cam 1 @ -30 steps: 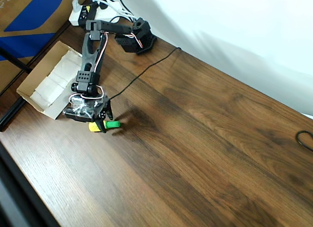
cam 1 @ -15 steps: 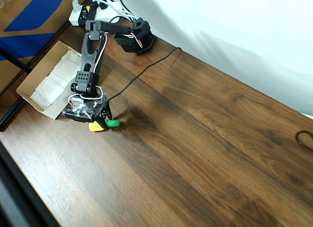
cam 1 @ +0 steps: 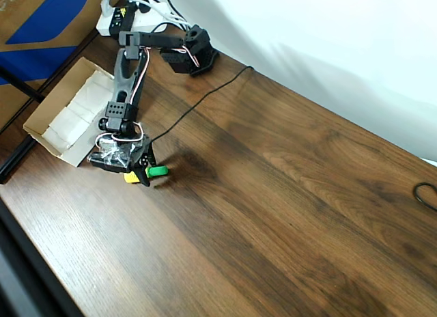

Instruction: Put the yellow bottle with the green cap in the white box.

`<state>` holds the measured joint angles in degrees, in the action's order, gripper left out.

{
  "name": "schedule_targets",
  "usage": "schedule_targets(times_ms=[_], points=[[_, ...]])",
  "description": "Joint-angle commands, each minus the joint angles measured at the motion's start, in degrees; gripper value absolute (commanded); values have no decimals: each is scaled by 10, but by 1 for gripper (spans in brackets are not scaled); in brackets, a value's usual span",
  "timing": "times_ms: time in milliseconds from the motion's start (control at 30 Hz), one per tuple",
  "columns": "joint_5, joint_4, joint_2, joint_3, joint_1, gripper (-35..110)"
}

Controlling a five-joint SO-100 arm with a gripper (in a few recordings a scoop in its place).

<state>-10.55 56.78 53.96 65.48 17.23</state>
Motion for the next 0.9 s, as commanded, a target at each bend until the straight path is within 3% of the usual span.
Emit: schedule_targets(times_ms=[0,133,533,867], points=[[-6,4,16,-18,4,19],[-3,4,21,-23,3,0],[11,12,65,-13,-2,0],[44,26,233,40,-17,0]])
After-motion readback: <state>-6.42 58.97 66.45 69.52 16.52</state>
